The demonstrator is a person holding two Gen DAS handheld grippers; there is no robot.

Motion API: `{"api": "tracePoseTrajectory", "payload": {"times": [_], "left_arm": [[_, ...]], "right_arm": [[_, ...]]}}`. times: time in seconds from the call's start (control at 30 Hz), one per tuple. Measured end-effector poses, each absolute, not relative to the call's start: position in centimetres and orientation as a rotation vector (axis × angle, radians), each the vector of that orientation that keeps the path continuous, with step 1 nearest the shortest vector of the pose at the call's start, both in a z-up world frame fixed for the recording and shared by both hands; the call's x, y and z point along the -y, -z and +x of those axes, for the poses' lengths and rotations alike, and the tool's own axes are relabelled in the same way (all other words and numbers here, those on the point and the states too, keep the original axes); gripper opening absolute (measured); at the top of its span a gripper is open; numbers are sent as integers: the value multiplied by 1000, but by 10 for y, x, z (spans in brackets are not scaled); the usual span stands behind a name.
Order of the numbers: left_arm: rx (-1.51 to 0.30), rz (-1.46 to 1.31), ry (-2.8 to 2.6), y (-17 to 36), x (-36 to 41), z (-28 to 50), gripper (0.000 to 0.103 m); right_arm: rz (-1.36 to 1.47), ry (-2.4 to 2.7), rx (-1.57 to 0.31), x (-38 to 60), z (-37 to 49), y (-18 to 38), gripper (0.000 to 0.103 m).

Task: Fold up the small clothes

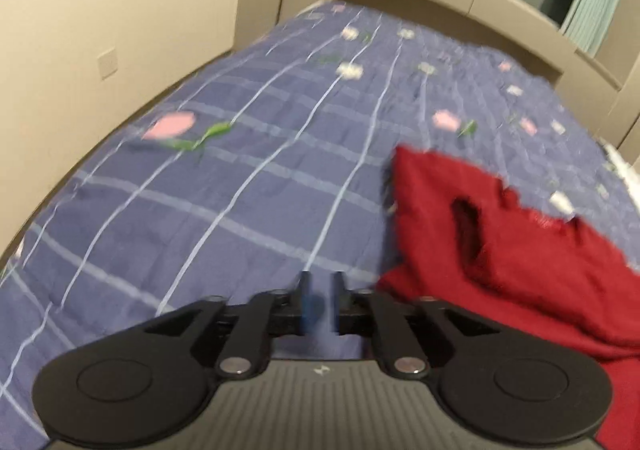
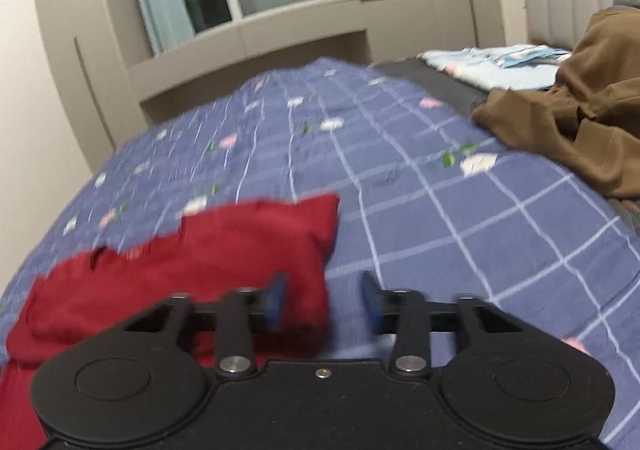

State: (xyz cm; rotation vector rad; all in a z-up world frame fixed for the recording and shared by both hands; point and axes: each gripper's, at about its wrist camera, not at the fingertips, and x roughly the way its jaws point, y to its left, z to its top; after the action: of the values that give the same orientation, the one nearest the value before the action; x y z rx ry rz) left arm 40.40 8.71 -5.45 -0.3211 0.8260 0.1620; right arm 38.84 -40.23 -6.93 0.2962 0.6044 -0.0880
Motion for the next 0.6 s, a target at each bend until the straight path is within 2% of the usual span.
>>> {"api": "tracePoseTrajectory", "payload": {"times": [0.03, 0.07, 0.1, 0.17, 0.33, 0.4, 0.5, 0.57, 0.6], "left_arm": [[-805, -328, -144, 51, -84, 406, 48], [-788, -331, -131, 49, -80, 409, 54], [-771, -332, -113, 46, -74, 413, 60], [-749, -314, -74, 45, -59, 425, 64], [-850, -106, -153, 69, -23, 460, 65], [-870, -114, -155, 79, -25, 464, 68], [-849, -147, -146, 71, -29, 455, 68], [-812, -204, -140, 63, -36, 447, 74], [-795, -223, -131, 61, -38, 443, 81]], "right_arm": [[298, 90, -602, 403, 393, 67, 60], [291, 87, -604, 401, 400, 65, 60], [275, 78, -608, 399, 408, 64, 67], [229, 61, -620, 392, 424, 66, 73], [91, 111, -688, 385, 457, 87, 74], [112, 115, -700, 392, 459, 96, 79], [129, 118, -667, 393, 450, 91, 79], [132, 118, -630, 389, 441, 86, 82], [129, 114, -635, 387, 439, 86, 85]]}}
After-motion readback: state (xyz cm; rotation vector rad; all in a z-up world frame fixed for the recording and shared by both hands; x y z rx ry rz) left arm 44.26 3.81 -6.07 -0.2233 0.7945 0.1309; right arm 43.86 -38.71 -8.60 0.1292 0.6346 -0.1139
